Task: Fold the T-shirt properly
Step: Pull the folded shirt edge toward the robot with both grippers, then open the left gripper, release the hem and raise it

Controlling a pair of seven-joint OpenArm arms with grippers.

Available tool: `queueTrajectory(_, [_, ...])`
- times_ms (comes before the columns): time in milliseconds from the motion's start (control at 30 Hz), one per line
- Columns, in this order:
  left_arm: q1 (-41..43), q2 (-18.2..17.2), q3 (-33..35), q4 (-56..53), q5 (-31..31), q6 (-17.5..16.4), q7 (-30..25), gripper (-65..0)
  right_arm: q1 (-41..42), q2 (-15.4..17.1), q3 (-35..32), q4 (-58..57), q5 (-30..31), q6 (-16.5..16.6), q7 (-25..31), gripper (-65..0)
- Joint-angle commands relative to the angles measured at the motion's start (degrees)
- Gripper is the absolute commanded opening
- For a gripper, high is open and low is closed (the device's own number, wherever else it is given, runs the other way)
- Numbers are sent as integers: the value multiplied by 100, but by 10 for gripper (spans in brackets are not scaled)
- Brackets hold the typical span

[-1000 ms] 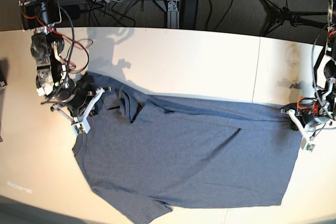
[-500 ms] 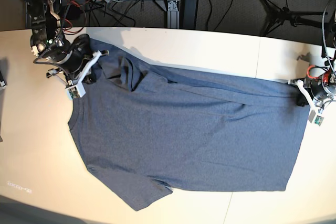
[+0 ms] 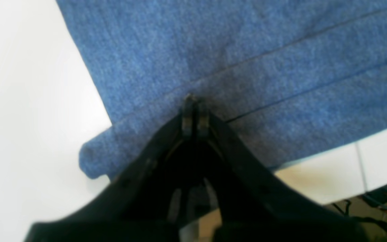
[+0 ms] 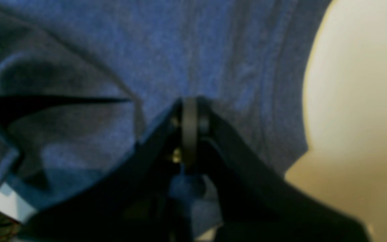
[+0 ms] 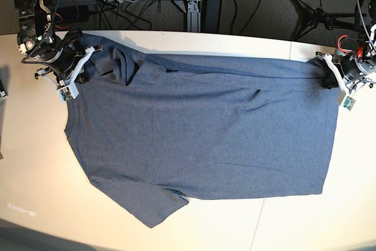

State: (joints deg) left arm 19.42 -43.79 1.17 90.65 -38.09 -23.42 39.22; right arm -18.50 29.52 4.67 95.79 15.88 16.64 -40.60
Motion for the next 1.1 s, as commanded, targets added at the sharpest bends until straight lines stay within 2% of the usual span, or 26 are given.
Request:
queueTrajectory(0, [0,-96,-72,94,17,-63,74,-650,-44,136,52,-7,-149,37,-363,-650])
queueTrajectory(500, [492,-81,-76,787,212,-61,68,-650,-101,190,63,-4,-125,28,-485,-650])
queueTrajectory(733, [420,-83,-234,879,297,-61,-195,-650,-170,190,63,-4,-131,28,-461,-650])
queueTrajectory(867, [306,-83,-675,883,120,17,-199,-650,-168,190,63,-4,-129,26,-417,-650])
queueTrajectory(967, [90,-83,-1285,883,-269,26,-221,-650,-168,190,63,-4,-131,26,-417,-650])
queueTrajectory(1067, [-271,-83,-1884,876,-511,26,-479,-650,-168,190,63,-7,-129,26,-417,-650])
